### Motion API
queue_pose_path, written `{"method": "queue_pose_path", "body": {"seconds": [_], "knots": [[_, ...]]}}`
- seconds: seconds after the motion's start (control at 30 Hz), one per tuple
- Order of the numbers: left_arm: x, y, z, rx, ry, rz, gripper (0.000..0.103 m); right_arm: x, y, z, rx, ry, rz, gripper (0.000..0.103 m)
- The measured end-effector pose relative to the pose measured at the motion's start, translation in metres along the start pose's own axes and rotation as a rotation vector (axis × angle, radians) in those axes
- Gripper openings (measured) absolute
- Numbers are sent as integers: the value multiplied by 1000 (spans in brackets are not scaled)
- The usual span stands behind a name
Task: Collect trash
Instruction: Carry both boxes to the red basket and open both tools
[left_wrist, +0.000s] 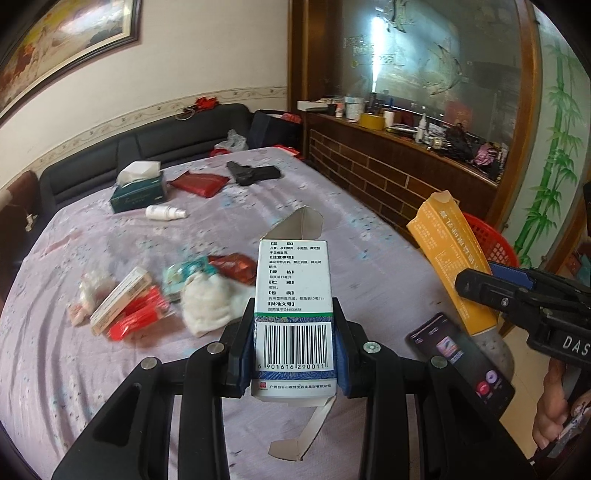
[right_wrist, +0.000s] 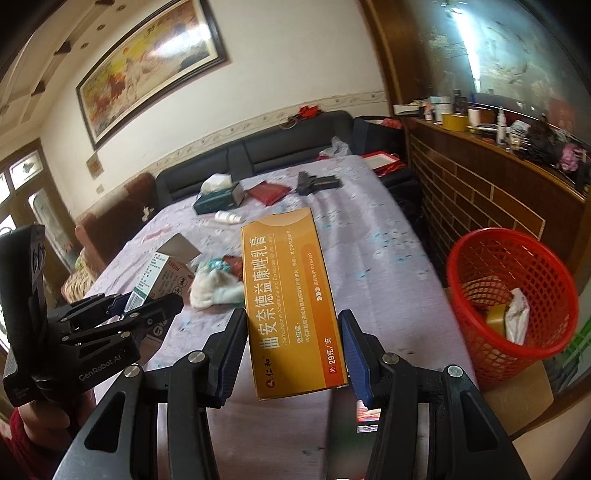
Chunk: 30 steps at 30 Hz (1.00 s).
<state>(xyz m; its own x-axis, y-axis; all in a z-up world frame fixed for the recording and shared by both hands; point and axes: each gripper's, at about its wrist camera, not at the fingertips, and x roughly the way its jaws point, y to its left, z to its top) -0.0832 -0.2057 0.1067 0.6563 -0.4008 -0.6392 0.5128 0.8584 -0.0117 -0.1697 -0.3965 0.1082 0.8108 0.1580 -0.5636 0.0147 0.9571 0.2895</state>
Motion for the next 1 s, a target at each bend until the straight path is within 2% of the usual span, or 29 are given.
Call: {"method": "queue_pose_path", "body": {"seconds": [0.2,0.57,0.8,1.0], "knots": [[8,-30,20,40,8,-78,33,-28,-42,8,72,-65,-62,54],[44,-110,56,123,43,-231,33,-77,-127,15,204,-147,-184,54],[83,-162,75,157,88,-314,33,-79,-169,17,270,-145,-223,54],[115,-198,84,163,126,-350,33,-76,-198,25,314,-142,-233,54]]}}
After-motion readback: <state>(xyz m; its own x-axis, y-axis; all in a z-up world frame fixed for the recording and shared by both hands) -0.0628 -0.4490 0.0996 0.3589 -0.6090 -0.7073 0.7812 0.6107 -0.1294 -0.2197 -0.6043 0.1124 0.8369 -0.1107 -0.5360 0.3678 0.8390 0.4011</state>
